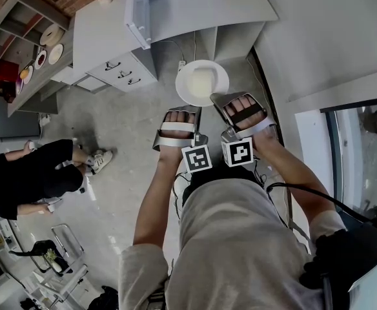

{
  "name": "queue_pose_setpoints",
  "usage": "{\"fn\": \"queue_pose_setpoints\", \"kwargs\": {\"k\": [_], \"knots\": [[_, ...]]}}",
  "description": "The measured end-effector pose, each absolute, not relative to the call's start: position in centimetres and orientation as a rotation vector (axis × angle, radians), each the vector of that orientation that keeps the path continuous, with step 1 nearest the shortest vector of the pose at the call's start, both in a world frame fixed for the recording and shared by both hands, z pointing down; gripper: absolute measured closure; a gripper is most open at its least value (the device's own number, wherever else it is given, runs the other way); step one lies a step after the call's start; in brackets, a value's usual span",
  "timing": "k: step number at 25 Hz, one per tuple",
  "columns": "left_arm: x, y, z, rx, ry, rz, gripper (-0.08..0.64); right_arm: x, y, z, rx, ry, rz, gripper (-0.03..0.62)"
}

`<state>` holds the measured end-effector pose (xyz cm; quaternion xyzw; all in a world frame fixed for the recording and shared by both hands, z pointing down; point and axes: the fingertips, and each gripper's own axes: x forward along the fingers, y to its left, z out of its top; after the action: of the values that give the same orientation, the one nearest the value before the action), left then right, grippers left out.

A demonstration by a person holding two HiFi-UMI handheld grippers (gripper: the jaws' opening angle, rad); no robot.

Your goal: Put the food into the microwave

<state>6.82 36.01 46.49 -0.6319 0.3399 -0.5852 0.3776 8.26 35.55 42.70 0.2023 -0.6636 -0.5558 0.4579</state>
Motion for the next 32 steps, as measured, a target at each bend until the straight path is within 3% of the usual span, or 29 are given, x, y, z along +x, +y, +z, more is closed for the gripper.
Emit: {"fn": "queue_pose_setpoints", "kwargs": {"k": [17, 32], "knots": [[3.2, 34.1, 47.1, -1.664, 0.818, -1.443, 0.554, 4.8, 33.6, 43.0, 0.536, -1.584, -1.324, 0.574], [6.1, 18.5, 47.8, -1.645, 0.851, -1.52, 0.554, 7.9, 17.6, 43.2, 0.54, -1.628, -1.354, 0.574]]}}
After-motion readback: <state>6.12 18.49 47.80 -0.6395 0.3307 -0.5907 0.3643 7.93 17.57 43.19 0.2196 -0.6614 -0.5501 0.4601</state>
